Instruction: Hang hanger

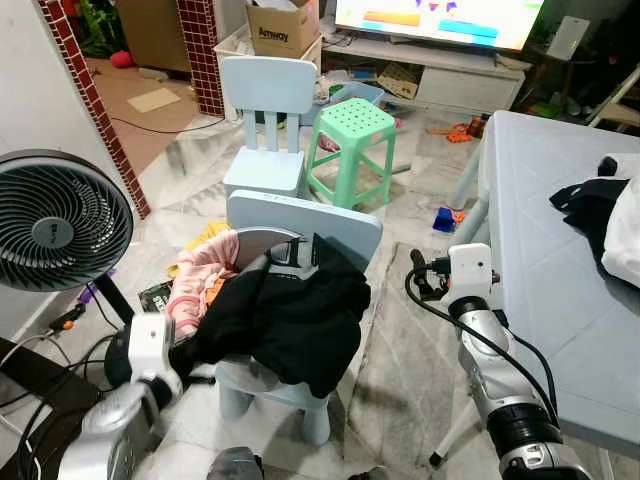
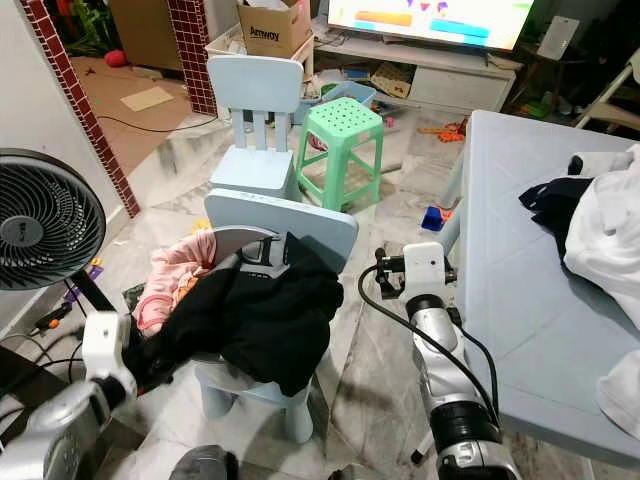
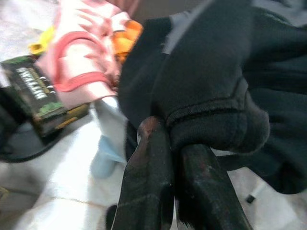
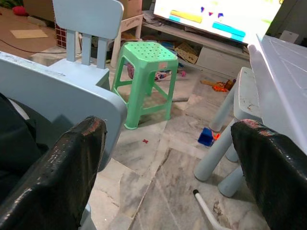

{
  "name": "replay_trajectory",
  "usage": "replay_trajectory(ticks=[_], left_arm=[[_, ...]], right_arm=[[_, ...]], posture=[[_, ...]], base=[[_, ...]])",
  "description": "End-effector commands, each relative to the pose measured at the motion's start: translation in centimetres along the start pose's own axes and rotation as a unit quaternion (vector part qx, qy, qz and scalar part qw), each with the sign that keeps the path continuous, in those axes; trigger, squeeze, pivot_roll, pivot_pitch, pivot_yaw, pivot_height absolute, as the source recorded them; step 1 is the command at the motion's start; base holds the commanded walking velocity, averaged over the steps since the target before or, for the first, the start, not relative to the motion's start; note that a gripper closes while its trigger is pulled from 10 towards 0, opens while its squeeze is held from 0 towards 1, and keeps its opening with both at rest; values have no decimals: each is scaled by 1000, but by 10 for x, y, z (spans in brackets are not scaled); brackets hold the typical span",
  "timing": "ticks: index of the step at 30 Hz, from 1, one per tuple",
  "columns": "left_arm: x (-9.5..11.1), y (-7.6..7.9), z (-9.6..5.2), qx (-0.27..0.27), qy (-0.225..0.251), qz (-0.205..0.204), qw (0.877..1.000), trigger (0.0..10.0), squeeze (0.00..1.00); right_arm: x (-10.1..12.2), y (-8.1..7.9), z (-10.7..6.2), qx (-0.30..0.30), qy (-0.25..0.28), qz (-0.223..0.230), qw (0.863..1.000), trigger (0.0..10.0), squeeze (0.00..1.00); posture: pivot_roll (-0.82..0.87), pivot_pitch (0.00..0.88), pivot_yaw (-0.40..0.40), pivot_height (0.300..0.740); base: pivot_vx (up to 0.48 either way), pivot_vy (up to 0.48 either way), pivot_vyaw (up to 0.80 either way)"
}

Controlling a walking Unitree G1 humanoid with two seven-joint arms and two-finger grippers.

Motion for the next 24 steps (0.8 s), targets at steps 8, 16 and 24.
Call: replay_trajectory(ticks=[8,16,24], left_arm=[[-24,-44,-4,126,-1,-37,991,10000,0],[-17,-64,-5,178,50,-83,979,10000,0],[92,-31,4,117,209,13,971,10000,0]], right_arm=[[13,6,6,-3,15,-10,1000,10000,0],[16,2,7,3,19,-15,1000,10000,0],[45,8,5,-10,88,-7,996,10000,0]], posture=[[106,0,-63,740],[105,0,-75,740],[111,0,-81,740]], base=[[0,0,0],[0,0,0],[0,0,0]])
Point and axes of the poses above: a point about 5 cm out from each wrist's last joint towards the gripper, its own z axis pointing out of the wrist towards the gripper, its own x axis along the axis of the wrist's last joint, y = z × x, the point moved 6 cm from there along z, pointing out of the wrist towards the gripper, and after that the axes turned 8 degrees about -z, right-handed, at the moved point
